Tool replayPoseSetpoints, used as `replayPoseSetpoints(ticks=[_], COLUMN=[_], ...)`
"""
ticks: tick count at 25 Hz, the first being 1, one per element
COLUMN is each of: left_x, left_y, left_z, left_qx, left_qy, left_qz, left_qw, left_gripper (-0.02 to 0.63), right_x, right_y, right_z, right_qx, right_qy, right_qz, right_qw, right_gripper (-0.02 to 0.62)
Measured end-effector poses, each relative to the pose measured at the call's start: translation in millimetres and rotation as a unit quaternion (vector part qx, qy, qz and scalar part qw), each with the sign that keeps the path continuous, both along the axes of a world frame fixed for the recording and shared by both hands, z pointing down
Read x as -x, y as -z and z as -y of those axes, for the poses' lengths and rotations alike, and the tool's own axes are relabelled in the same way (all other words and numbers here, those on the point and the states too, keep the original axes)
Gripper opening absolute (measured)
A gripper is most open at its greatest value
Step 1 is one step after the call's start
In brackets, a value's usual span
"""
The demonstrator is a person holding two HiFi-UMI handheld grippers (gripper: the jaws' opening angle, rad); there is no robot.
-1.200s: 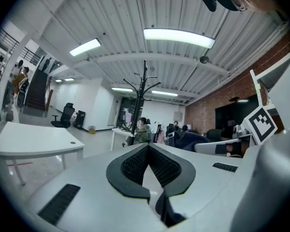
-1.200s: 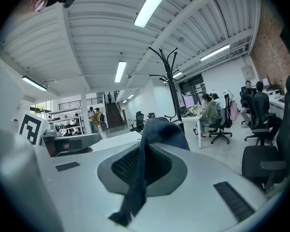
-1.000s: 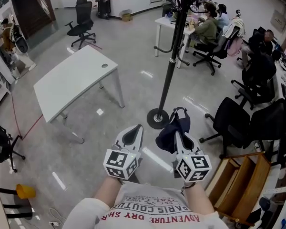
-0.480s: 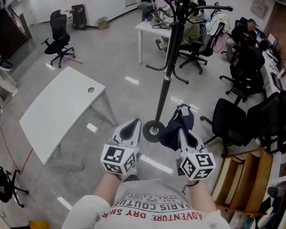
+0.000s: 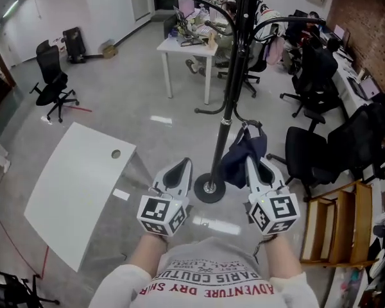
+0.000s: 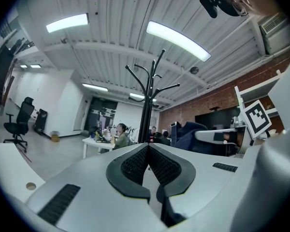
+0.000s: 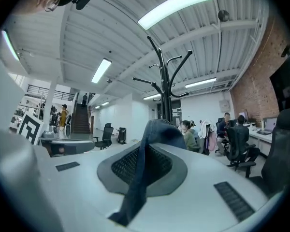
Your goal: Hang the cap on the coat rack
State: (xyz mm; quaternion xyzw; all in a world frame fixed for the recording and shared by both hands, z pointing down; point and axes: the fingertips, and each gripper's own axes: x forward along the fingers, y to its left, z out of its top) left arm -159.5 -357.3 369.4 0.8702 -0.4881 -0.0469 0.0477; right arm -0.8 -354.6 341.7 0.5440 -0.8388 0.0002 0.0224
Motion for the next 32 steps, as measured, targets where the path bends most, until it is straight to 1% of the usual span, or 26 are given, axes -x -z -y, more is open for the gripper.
replayPoseSetpoints(ticks=[4, 10, 13, 17, 19, 23, 28, 32], left_x=[5, -8, -6, 0, 0, -2, -8, -8], left_y=[2, -6, -13, -18, -22, -26, -29, -34], left_z=[17, 27, 30, 36, 40, 49, 54, 59], left_qx=[0.002, 0.008, 0.014, 0.024, 0.028, 0.035, 0.037, 0.044], left_qy=[-0.031, -0.065, -0.072, -0.079, -0.079, -0.080, -0.078, -0.076], left_qz=[0.001, -0.007, -0.007, -0.025, -0.026, -0.030, -0.030, -0.026], left_qw=[0.9995, 0.9978, 0.9973, 0.9963, 0.9961, 0.9957, 0.9958, 0.9958], left_gripper=[0.006, 0.006, 0.006, 0.006, 0.006, 0.006, 0.006, 0.006], right_x=[14, 16, 22, 34, 37, 40, 45, 45], right_y=[31, 75, 102, 136, 149, 165, 170, 164], right_z=[16, 33, 38, 45, 51, 65, 79, 92], right_qx=[-0.028, -0.075, -0.105, -0.140, -0.153, -0.156, -0.159, -0.149], right_qy=[-0.020, -0.032, -0.031, -0.032, -0.033, -0.025, -0.007, -0.003], right_qz=[-0.003, -0.043, -0.057, -0.065, -0.065, -0.061, -0.078, -0.063], right_qw=[0.999, 0.996, 0.992, 0.988, 0.986, 0.986, 0.984, 0.987], right_gripper=[0.018, 0.018, 0.018, 0.018, 0.018, 0.018, 0.018, 0.018])
